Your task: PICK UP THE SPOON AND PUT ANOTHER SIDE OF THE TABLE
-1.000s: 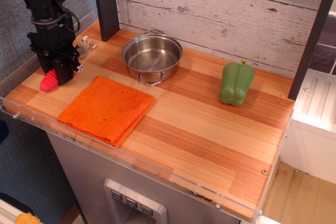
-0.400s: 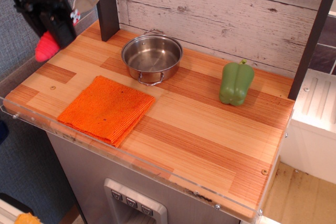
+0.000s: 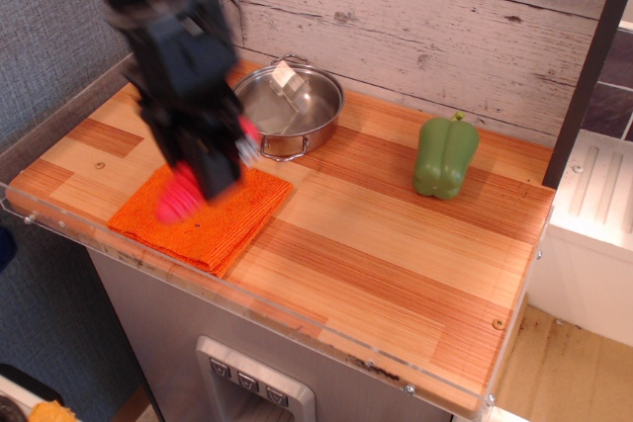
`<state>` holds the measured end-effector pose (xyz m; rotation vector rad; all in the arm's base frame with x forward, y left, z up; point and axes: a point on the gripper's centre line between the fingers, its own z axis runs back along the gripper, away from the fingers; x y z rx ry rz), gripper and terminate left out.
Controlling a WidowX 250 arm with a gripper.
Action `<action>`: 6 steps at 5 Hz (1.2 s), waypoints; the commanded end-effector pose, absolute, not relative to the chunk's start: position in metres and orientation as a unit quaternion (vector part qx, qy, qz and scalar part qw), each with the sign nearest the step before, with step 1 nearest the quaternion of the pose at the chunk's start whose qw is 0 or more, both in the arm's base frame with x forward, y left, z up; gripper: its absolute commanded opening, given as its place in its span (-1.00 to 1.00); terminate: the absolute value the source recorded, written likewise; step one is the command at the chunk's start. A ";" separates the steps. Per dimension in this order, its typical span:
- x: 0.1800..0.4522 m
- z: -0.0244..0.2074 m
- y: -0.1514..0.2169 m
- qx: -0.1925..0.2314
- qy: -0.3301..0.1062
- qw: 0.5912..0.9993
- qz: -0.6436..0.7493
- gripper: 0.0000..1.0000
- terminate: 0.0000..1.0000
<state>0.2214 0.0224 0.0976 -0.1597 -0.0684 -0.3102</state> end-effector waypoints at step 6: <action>0.258 0.040 -0.006 -0.046 0.025 0.990 -0.132 1.00 -1.00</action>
